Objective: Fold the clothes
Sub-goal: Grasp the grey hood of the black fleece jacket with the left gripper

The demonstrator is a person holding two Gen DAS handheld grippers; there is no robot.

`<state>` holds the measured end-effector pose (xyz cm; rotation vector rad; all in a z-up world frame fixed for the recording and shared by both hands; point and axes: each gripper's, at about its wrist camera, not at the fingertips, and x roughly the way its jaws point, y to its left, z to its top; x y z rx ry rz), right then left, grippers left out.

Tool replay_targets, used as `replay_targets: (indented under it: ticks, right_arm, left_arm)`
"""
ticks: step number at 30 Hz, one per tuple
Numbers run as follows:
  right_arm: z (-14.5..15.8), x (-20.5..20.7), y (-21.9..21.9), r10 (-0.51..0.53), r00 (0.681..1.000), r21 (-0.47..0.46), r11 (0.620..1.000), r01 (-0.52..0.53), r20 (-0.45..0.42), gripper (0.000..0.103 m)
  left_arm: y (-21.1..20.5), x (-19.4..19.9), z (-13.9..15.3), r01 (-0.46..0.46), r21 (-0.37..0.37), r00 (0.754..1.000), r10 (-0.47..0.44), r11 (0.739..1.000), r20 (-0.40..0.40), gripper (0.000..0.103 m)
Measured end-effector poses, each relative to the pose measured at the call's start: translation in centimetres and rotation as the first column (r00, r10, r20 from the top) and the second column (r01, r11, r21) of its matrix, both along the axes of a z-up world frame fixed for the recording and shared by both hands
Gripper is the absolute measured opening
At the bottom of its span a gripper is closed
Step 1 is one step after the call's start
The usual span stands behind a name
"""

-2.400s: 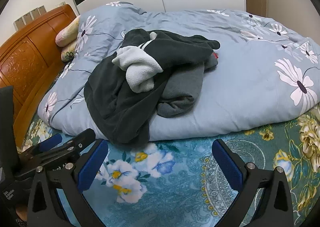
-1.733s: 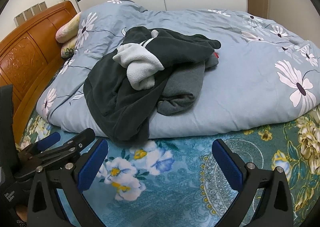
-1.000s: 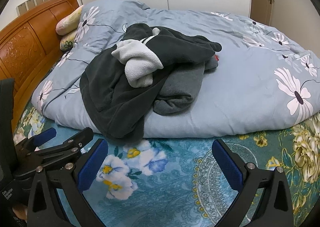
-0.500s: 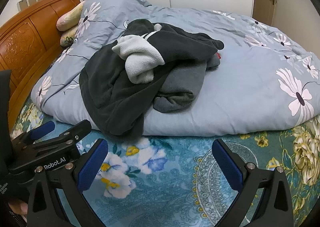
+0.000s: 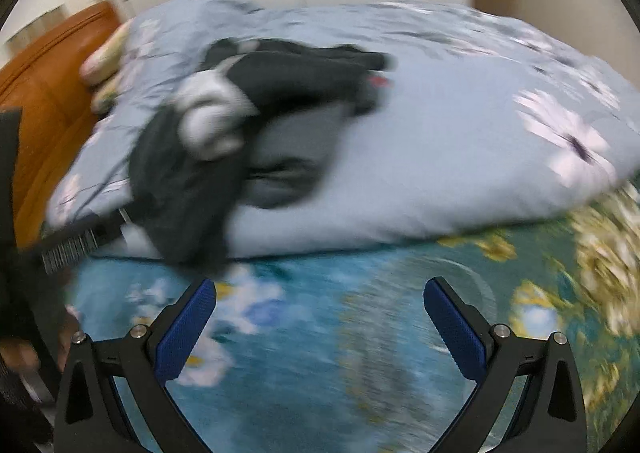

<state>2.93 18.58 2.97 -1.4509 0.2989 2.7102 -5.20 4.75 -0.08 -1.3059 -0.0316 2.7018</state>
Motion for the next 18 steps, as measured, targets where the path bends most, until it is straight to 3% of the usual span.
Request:
replay_targets:
  ticks: [2,5,7,8,9,10,11,13,18]
  right_arm:
    - [0.0,1.4,2.0,-0.070,0.998,0.002,0.998,0.070,0.006,0.103]
    - [0.2,4.2,4.4,-0.130,0.991,-0.011,0.991,0.130,-0.001,0.103]
    - [0.3,6.0,5.5,-0.160,0.987,0.006,0.987,0.160,0.003,0.103]
    - [0.5,6.6,5.9,-0.169,0.986,0.010,0.986,0.169,0.008,0.103]
    - [0.5,7.3,6.5,-0.178,0.984,0.015,0.984,0.177,0.016,0.103]
    - [0.6,8.0,7.0,-0.187,0.982,0.019,0.982,0.186,0.023,0.103]
    - [0.6,8.5,7.4,-0.191,0.981,0.023,0.981,0.191,0.030,0.103]
    - [0.8,9.6,8.1,-0.203,0.978,0.031,0.979,0.202,0.043,0.103]
    - [2.3,12.0,9.0,-0.242,0.969,0.034,0.970,0.240,0.044,0.103]
  left_arm:
    - [2.0,-2.1,0.4,0.034,-0.020,0.999,-0.034,0.999,-0.020,0.103]
    - [4.9,-5.4,-0.3,0.047,-0.107,0.998,-0.051,0.993,-0.035,0.101]
    - [6.4,-7.3,-0.9,0.050,-0.153,0.998,-0.055,0.987,-0.027,0.089]
    - [6.7,-7.6,-1.0,0.060,-0.147,0.998,-0.064,0.987,-0.025,0.070]
    - [7.0,-8.0,-1.1,0.070,-0.141,0.997,-0.074,0.988,-0.023,0.042]
    - [7.0,-8.3,-0.9,0.057,-0.130,0.998,-0.060,0.990,-0.017,0.040]
    - [7.0,-8.5,-0.8,0.043,-0.118,0.999,-0.045,0.992,-0.011,0.032]
    - [6.8,-7.6,1.0,0.033,-0.103,0.997,-0.039,0.994,-0.063,0.021]
    - [6.0,-2.4,8.1,0.094,-0.073,0.971,-0.107,0.993,-0.212,0.013]
